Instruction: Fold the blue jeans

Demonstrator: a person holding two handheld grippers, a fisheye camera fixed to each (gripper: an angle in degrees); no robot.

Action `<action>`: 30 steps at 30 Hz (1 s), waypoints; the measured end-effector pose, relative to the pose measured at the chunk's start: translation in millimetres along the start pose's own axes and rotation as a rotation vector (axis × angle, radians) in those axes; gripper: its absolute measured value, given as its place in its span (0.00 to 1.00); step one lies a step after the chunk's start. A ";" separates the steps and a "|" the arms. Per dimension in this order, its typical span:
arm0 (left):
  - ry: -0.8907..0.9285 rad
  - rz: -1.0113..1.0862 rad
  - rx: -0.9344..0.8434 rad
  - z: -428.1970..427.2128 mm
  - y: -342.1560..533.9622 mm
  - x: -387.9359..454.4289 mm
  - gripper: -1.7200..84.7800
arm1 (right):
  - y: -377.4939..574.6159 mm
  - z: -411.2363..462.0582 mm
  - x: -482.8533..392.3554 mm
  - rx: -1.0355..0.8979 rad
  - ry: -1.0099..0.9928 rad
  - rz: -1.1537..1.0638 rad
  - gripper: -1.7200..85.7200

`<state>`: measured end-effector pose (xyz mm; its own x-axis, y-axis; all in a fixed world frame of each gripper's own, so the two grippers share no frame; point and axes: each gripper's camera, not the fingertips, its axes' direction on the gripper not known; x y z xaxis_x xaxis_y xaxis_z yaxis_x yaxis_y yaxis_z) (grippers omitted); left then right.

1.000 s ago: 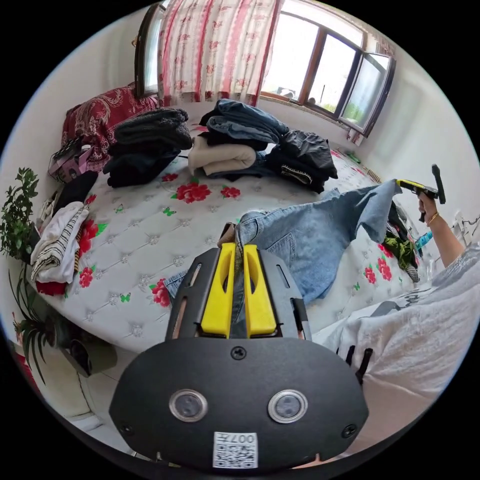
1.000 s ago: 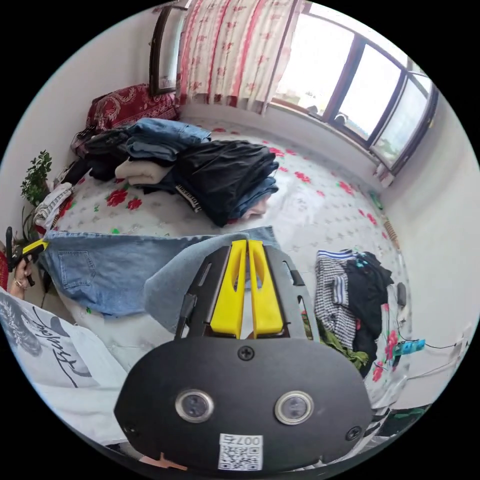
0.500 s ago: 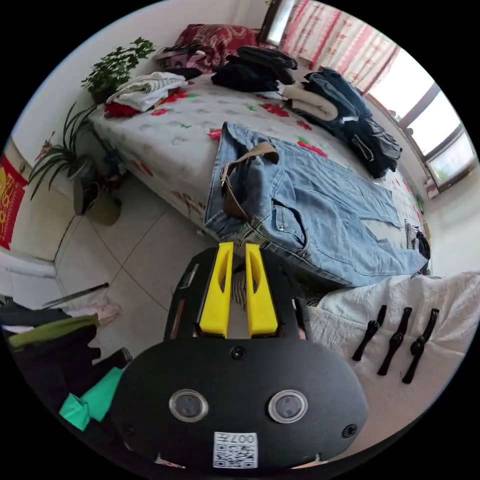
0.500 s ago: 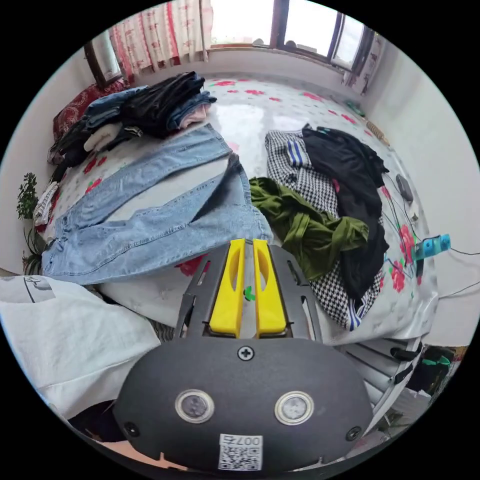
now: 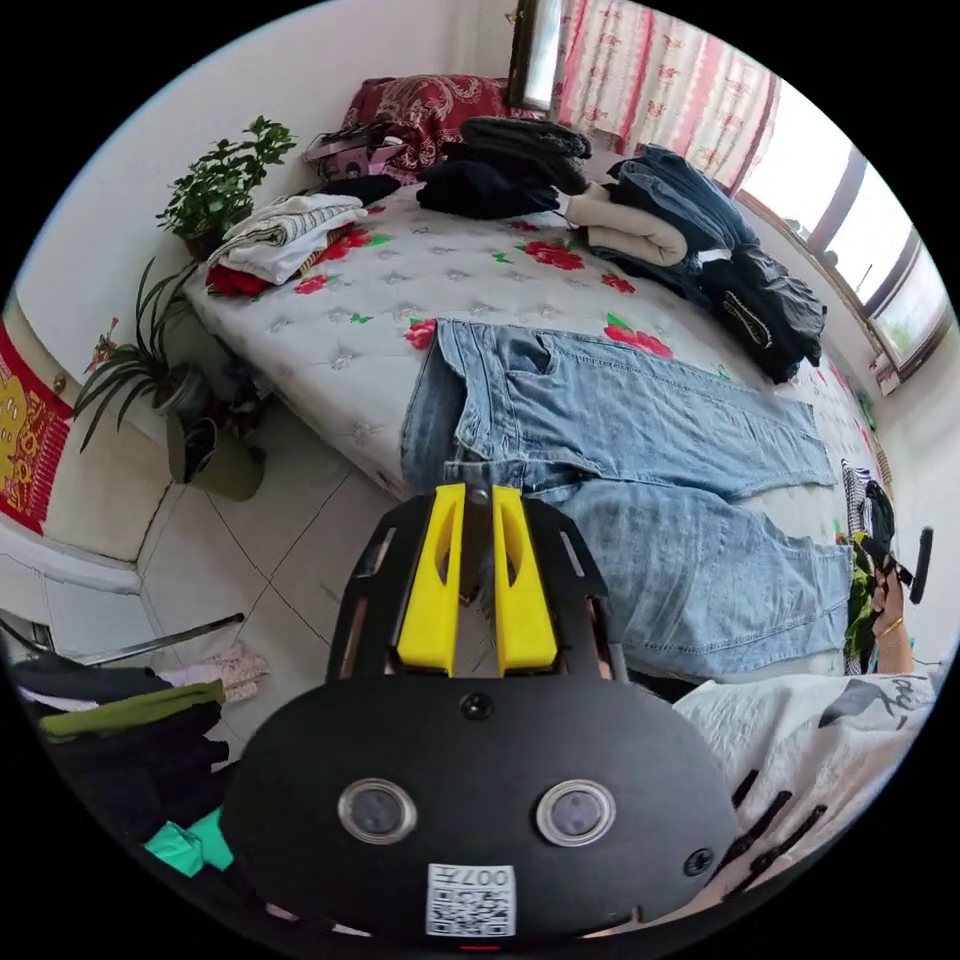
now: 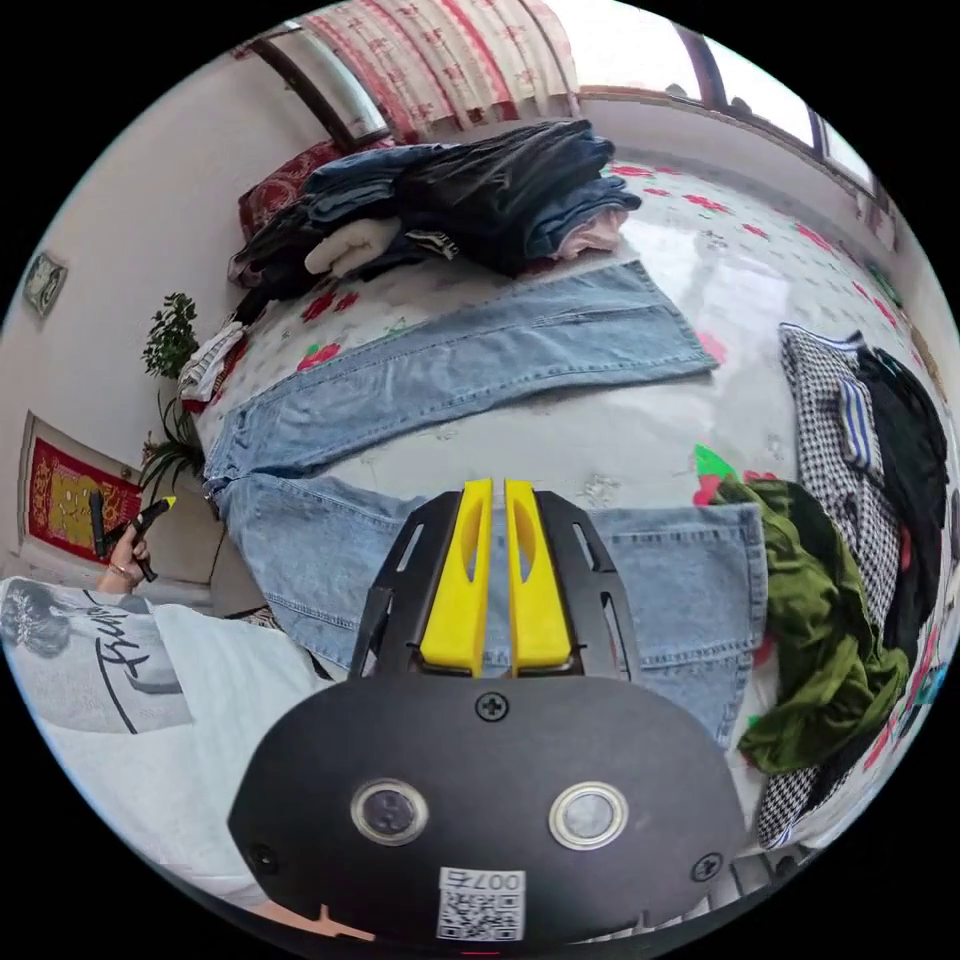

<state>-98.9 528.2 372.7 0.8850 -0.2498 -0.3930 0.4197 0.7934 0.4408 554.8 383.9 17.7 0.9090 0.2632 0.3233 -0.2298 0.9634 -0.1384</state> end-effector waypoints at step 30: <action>-0.284 0.265 0.082 163.5 -337.3 21.3 0.01 | -165.8 172.3 -196.7 0.015 0.167 -0.031 0.02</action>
<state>-188.7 164.5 347.6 0.9805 -0.1951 -0.0237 0.1742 0.8068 0.5646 354.1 181.3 138.3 0.9605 0.2225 0.1672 -0.2048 0.9718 -0.1168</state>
